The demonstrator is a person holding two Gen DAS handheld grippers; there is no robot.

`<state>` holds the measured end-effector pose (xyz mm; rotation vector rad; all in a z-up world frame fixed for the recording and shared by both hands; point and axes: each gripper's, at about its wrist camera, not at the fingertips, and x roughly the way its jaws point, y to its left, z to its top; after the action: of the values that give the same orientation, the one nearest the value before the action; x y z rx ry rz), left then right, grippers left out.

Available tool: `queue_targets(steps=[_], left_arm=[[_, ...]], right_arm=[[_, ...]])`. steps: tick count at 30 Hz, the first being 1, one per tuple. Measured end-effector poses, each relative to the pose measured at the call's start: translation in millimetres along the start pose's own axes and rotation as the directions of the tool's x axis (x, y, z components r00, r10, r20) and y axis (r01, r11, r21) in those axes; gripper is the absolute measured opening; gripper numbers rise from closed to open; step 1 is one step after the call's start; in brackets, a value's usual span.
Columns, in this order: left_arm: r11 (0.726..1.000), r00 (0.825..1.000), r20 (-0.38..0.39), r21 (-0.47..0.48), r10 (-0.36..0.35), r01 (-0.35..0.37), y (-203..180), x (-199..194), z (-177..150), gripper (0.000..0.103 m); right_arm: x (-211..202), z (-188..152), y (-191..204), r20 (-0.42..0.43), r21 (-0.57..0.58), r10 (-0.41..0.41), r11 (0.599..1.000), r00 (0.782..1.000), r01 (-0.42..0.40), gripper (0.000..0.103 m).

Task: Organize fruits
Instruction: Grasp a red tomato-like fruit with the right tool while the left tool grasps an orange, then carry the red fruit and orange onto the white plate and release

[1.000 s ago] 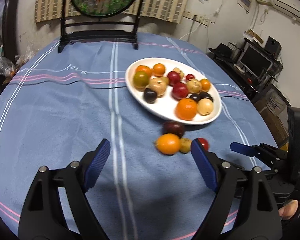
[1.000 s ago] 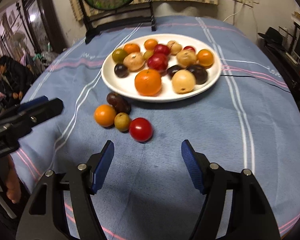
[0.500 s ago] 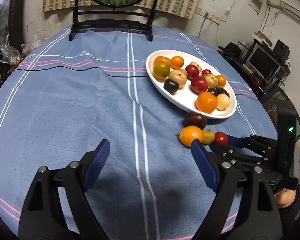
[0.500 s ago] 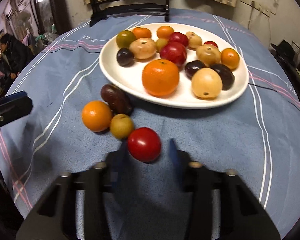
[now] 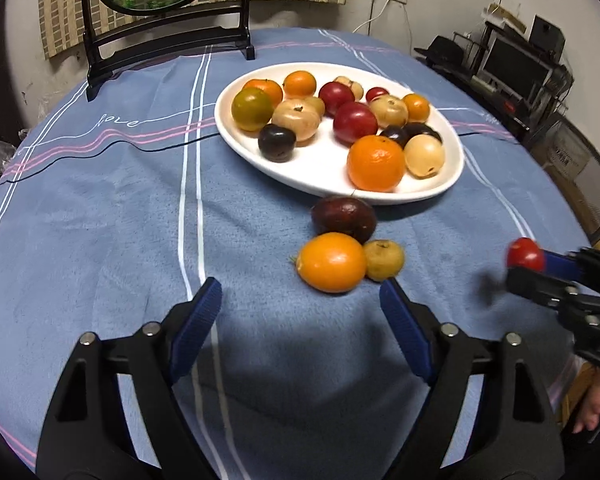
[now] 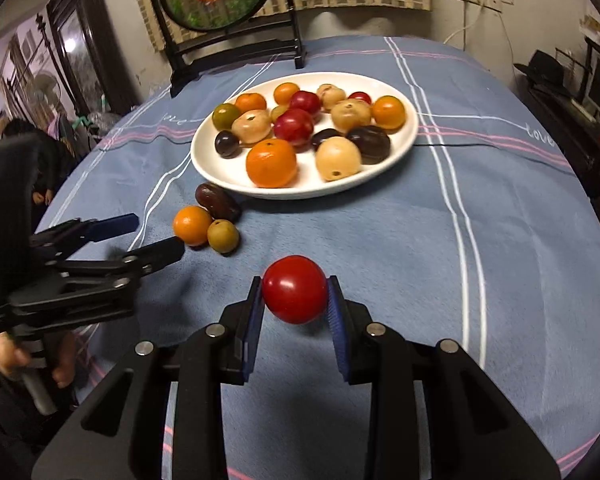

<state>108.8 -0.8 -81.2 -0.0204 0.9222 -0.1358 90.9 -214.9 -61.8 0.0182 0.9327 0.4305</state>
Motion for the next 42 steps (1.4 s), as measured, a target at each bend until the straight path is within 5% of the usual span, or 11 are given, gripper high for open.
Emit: queue_targets(steps=[11, 32, 38, 42], left_arm=[[0.998, 0.999, -0.029, 0.038, -0.04, 0.041, -12, 24, 10, 0.044], [0.985, 0.984, 0.029, -0.006, -0.175, 0.175, -9, -33, -16, 0.044], [0.987, 0.985, 0.06, -0.014, -0.16, 0.161, -3, -40, -4, 0.044], [0.988, 0.987, 0.064, -0.026, -0.149, 0.151, 5, -35, 35, 0.044]], right_arm=[[-2, -6, -9, -0.007, 0.038, 0.037, 0.999, 0.999, -0.037, 0.032], [-2, 0, 14, -0.012, -0.007, 0.026, 1.0, 1.0, -0.027, 0.032], [2, 11, 16, -0.021, -0.016, 0.04, 0.999, 0.999, -0.041, 0.032], [6, 42, 16, -0.015, -0.047, 0.04, 0.998, 0.999, -0.041, 0.032]])
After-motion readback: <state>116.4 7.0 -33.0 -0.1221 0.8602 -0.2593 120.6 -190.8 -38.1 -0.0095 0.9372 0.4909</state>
